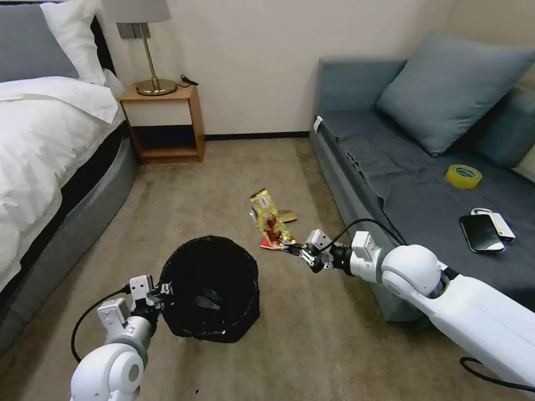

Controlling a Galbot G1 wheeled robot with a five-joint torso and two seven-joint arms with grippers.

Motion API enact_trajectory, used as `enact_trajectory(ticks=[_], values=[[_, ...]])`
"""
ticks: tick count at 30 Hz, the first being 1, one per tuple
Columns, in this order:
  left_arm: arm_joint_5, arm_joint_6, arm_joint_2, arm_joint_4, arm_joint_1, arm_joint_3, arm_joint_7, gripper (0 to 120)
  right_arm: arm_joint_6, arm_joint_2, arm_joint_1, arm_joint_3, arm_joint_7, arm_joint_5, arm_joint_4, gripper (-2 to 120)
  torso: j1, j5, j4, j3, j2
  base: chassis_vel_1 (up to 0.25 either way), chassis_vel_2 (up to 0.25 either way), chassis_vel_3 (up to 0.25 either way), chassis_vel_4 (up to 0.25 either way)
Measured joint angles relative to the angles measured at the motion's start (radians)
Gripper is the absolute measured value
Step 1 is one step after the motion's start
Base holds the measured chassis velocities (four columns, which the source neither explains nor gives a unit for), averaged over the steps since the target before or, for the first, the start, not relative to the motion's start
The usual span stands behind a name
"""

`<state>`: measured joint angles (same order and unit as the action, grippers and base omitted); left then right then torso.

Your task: Pick up the trash bin, then pick up the garbage on the floor and place it into the trash bin.

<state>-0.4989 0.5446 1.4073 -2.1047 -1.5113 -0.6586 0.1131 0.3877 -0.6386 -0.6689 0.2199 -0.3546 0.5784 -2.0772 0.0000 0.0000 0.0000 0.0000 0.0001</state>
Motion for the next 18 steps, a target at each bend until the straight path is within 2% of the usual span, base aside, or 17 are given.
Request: enact_trajectory(ticks=[3, 7, 18], values=[[0.001, 0.003, 0.007, 0.002, 0.001, 0.009, -0.003, 4, 0.018, 0.003, 0.0, 0.037, 0.012, 0.001, -0.079, 0, 0.0, 0.0, 0.0, 0.0, 0.0, 0.0, 0.0, 0.0, 0.0], [0.004, 0.005, 0.017, 0.002, 0.001, 0.022, -0.016, 4, 0.033, -0.009, 0.017, 0.095, 0.02, -0.004, -0.116, 0, 0.0, 0.0, -0.0001, 0.0, 0.0, 0.0, 0.0, 0.0, 0.0], [0.007, 0.009, 0.026, -0.011, -0.008, 0.039, -0.038, 4, 0.063, -0.1, 0.098, 0.255, 0.035, -0.028, -0.06, 0, 0.0, -0.0002, 0.0, 0.0, 0.0, 0.0, 0.0, 0.0, 0.0]])
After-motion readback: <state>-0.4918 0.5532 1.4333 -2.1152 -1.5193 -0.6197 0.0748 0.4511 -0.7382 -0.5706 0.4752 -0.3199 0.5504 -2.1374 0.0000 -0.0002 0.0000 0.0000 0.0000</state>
